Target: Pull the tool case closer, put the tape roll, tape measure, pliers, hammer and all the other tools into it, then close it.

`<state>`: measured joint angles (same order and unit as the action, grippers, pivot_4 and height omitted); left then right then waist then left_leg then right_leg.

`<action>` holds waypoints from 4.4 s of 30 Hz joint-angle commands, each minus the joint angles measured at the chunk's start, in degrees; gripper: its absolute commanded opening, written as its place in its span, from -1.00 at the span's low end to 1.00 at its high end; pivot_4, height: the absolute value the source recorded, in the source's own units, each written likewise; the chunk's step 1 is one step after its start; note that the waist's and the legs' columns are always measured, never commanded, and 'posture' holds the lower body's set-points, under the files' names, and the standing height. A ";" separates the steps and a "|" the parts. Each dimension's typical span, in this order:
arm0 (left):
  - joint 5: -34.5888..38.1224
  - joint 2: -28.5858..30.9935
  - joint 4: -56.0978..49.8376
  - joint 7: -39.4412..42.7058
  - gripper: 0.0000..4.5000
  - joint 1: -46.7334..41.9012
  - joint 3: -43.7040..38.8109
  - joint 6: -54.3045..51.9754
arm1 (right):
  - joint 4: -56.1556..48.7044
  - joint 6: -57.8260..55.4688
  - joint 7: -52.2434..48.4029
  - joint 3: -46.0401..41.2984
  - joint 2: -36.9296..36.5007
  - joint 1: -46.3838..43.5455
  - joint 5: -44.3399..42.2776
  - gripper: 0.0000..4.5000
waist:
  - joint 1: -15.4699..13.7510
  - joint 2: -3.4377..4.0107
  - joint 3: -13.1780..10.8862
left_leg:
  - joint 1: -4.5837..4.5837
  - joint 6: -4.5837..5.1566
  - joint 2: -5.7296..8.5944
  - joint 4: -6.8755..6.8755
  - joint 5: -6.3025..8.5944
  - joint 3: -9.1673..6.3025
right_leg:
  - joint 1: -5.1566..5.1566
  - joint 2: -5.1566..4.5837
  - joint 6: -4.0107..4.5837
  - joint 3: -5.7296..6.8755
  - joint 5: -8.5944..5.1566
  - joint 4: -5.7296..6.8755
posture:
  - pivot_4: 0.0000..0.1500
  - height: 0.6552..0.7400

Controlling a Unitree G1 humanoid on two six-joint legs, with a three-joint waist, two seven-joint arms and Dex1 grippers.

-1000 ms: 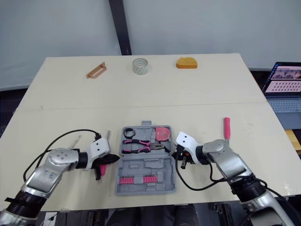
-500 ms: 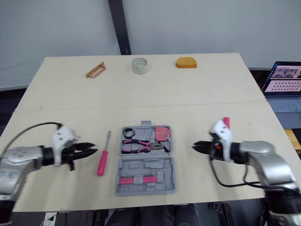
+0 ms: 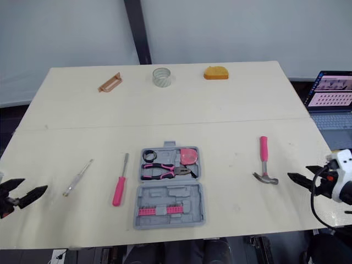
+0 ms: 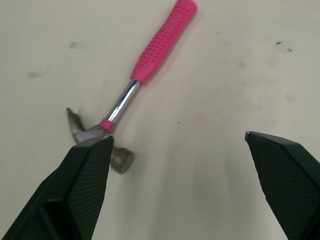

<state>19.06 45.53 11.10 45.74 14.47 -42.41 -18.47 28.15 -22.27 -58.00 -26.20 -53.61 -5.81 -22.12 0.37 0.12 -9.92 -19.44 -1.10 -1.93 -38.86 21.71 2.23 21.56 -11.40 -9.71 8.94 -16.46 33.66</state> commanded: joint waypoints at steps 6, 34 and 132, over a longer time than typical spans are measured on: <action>0.19 0.71 6.40 -4.33 1.00 0.12 -4.31 5.92 | 4.95 4.26 2.69 -1.94 0.27 -0.78 0.13 0.97 | -0.10 0.00 -0.01 | 0.00 0.00 0.00 0.00 0.01 0.00 | 0.00 0.00 0.00 0.00 0.00 0.00 | 1.00 1.00; 3.14 -0.51 4.47 7.28 1.00 -11.01 13.77 8.20 | -38.07 -14.65 -3.94 16.47 4.09 -10.12 -13.55 0.97 | -0.21 0.06 -0.04 | 0.01 -0.02 -0.04 -0.06 0.02 -0.02 | 0.02 0.02 0.00 0.02 0.00 0.10 | 1.00 1.00; -8.66 7.03 -31.21 23.66 -0.96 -47.33 62.49 -20.08 | -47.29 -0.84 -12.95 32.59 3.08 -10.58 -3.37 1.00 | -1.65 -0.46 -0.42 | -0.31 0.00 -0.04 -0.30 0.05 -0.08 | 0.14 0.05 -0.01 0.11 0.01 0.10 | 1.00 1.00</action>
<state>10.96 52.49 -17.99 69.87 -31.87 19.83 -37.47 -19.11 -24.59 -69.72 6.45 -49.84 -16.41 -25.81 -1.28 -0.33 -10.35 -19.75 -1.10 -1.97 -39.18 21.76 2.15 21.70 -11.36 -9.72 9.05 -16.45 33.77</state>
